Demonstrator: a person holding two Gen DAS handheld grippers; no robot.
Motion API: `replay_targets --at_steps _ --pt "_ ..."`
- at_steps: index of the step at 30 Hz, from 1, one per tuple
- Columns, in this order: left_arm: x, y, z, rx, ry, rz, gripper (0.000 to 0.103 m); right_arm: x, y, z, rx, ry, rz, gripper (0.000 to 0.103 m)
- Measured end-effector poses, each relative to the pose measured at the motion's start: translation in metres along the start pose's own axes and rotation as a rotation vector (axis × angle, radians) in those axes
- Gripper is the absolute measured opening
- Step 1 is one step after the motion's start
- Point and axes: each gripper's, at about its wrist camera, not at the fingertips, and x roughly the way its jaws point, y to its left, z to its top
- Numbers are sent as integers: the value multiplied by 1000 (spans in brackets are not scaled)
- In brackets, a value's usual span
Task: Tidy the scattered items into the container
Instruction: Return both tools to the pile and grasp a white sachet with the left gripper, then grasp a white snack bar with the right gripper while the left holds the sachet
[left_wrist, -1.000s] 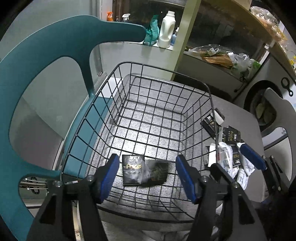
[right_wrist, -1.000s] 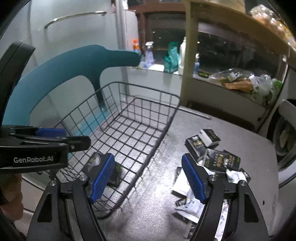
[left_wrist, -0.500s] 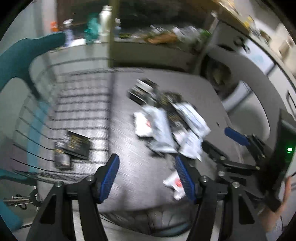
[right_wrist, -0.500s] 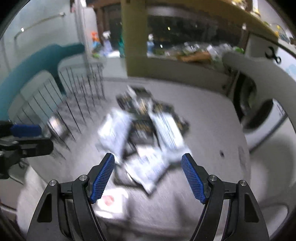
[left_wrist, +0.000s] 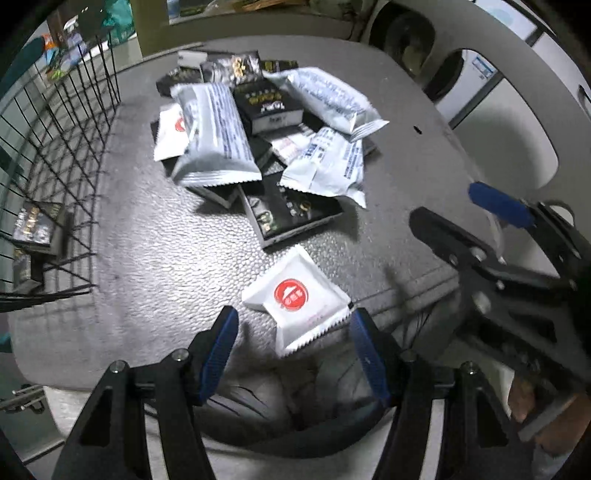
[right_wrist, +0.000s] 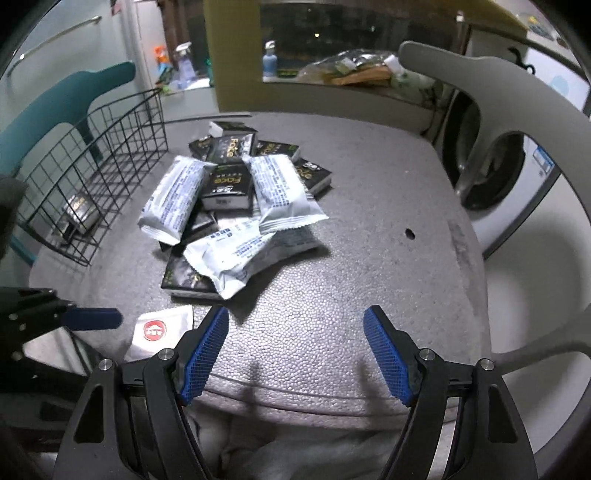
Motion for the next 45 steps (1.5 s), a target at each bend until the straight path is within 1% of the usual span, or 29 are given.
replay_targets --at_steps 5,8,9,10,13,14,16,18,20,21,22,23,26,28,31,35,37,39,40,42,45 --pt "15 -1 8 -23 14 15 69 5 -4 3 49 1 25 76" --pt "20 -3 11 -15 16 34 68 8 -5 4 65 2 33 76" --pt "20 -3 11 -9 18 37 67 10 -5 4 68 4 36 76" --pt "20 -2 11 -7 19 35 60 11 -5 5 73 5 39 76" --pt "17 7 12 -16 17 12 49 17 -5 9 108 10 71 76" --pt "15 11 13 -18 17 7 46 20 -5 10 123 14 86 76" --pt "10 18 13 -22 14 14 45 27 -4 15 158 22 119 76" --pt "6 21 12 -13 13 17 45 35 -2 22 193 26 155 76" --pt "5 23 10 -3 13 16 49 44 0 28 234 28 160 76" --pt "4 23 9 -2 13 18 52 48 0 31 256 36 165 76" --pt "4 23 10 -2 11 19 60 53 1 33 278 46 175 76" --pt "3 23 9 -1 6 19 64 59 2 36 296 59 185 76" --pt "0 24 5 6 -2 33 65 74 8 41 331 82 178 76" --pt "-4 27 1 2 -2 29 65 83 10 45 353 89 174 76" --pt "-6 27 4 -2 -3 31 65 94 12 50 376 113 161 76" --pt "-9 35 -4 0 0 27 65 93 14 50 312 130 110 76" --pt "-10 35 -3 -1 2 24 65 87 9 44 282 134 90 68" --pt "-11 35 -4 0 4 21 65 82 3 36 269 147 74 56" --pt "-11 35 -4 2 7 22 65 81 -1 31 267 157 72 54" --pt "-7 26 -4 3 11 19 65 78 -9 21 274 169 86 53" --pt "-1 18 -5 9 18 16 65 72 -15 15 274 150 84 53"
